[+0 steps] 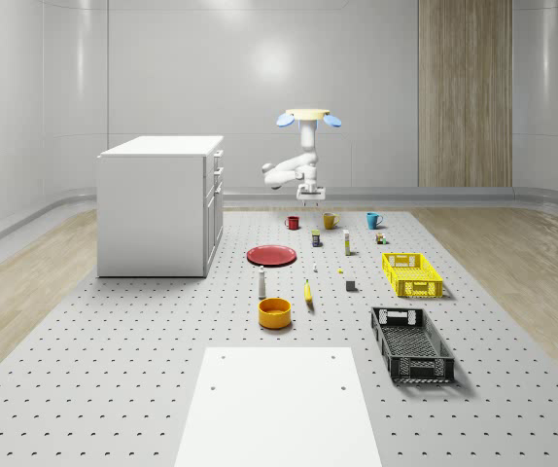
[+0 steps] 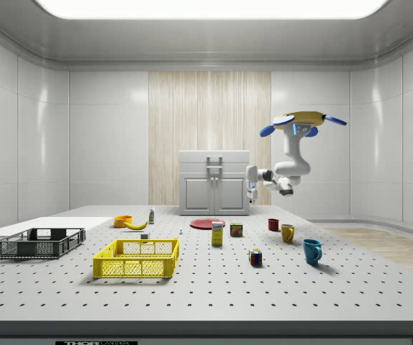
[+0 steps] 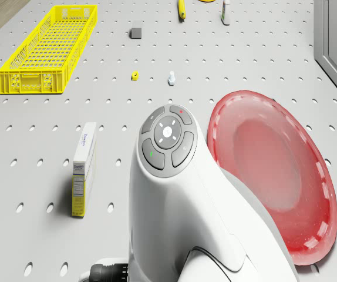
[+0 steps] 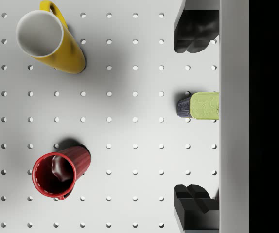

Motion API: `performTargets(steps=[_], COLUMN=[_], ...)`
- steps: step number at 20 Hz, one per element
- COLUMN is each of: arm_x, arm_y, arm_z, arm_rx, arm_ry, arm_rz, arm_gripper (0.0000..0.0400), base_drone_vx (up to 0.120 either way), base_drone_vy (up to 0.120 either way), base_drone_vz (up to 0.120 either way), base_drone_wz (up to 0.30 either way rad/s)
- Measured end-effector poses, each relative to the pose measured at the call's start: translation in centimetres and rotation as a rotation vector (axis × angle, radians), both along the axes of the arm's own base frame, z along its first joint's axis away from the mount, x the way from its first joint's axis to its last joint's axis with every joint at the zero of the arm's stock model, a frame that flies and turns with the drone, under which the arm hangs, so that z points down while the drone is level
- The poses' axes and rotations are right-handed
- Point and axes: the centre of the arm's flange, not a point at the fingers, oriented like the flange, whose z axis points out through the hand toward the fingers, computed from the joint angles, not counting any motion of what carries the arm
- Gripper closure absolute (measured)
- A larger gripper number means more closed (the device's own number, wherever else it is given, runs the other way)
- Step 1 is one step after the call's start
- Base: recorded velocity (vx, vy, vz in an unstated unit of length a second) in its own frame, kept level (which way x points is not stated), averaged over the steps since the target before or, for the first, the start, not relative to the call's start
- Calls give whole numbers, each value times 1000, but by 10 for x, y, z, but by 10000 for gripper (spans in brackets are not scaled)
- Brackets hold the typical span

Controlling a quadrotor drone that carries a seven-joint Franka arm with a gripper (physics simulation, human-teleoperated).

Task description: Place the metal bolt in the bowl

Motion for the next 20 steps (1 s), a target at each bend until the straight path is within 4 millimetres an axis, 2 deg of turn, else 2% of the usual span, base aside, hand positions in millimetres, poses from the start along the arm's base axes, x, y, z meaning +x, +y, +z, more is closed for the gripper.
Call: performTargets(steps=[5, 12, 15, 17, 20], arm_x=[0, 0, 0, 0, 0], arm_y=[0, 0, 0, 0, 0], arm_z=[0, 0, 0, 0, 0], arm_rx=[0, 0, 0, 0, 0], arm_ry=[0, 0, 0, 0, 0], arm_rz=[0, 0, 0, 0, 0], arm_gripper=[0, 0, 0, 0, 0], base_drone_vx=[120, 120, 120, 120, 120], base_drone_vy=[0, 0, 0, 0, -93], base_drone_vz=[-112, 0, -107, 0, 0], base_drone_wz=[0, 0, 0, 0, 0])
